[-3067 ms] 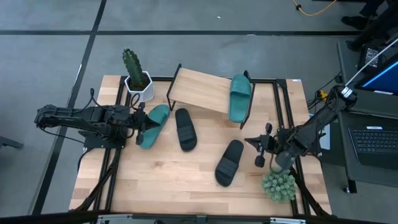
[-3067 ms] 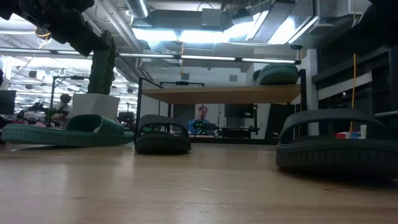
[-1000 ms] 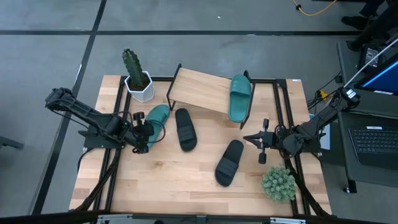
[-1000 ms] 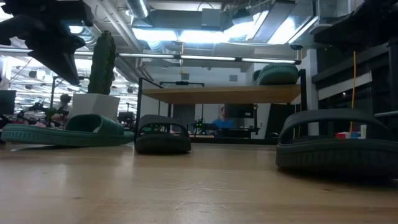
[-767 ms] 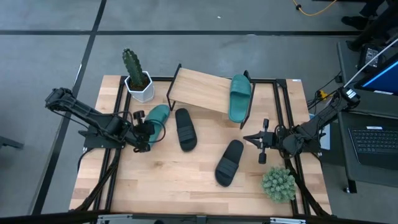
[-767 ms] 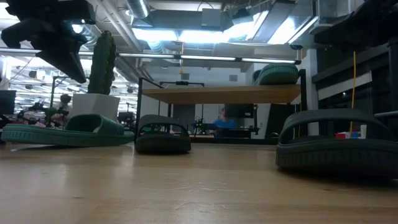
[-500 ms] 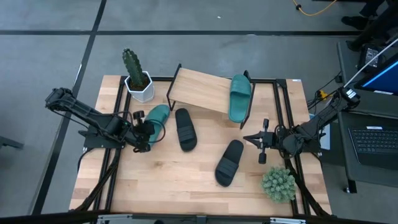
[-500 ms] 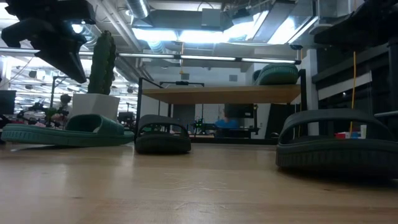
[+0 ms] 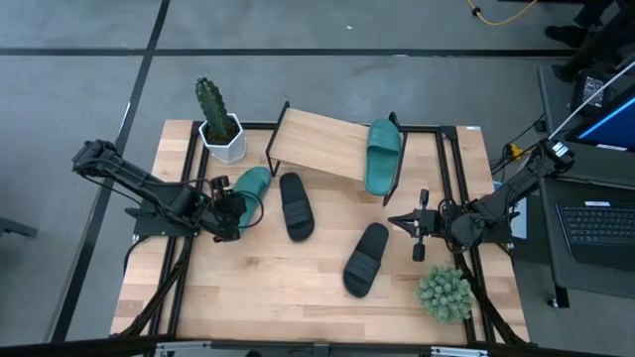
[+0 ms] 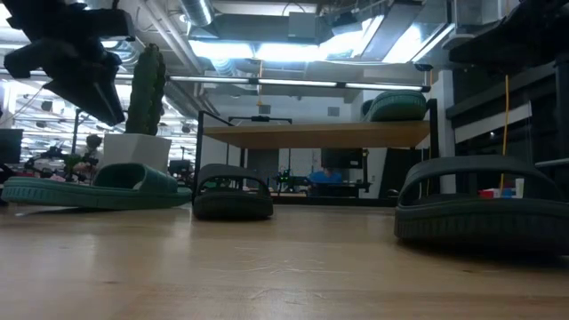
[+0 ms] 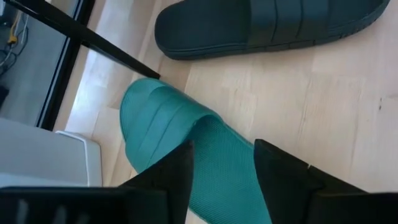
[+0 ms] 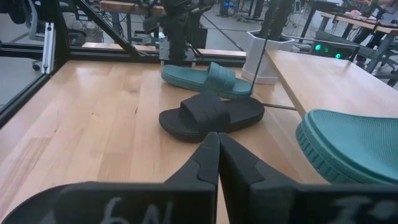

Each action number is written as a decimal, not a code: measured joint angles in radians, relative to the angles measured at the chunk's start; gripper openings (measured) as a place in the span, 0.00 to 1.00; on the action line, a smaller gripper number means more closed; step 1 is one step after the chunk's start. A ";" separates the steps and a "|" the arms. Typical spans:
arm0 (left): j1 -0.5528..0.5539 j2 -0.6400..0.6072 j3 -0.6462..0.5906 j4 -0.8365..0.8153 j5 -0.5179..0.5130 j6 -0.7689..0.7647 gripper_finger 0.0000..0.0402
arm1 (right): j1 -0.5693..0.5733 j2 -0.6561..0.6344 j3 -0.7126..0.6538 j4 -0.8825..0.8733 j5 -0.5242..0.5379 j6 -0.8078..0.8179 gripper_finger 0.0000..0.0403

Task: Pick and place slides into the shelf
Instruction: Put the green slide on the shelf

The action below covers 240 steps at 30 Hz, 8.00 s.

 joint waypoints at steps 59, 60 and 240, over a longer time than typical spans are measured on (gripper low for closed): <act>0.246 0.328 -0.014 0.120 -0.064 0.192 0.18 | 0.000 0.040 0.000 -0.007 0.002 -0.006 0.03; 0.246 0.328 -0.014 0.120 -0.065 0.192 0.16 | 0.000 0.040 0.000 -0.007 0.002 -0.006 0.03; 0.568 0.928 1.017 0.603 -0.102 0.845 0.20 | 0.000 0.039 0.018 0.011 0.097 -0.108 0.03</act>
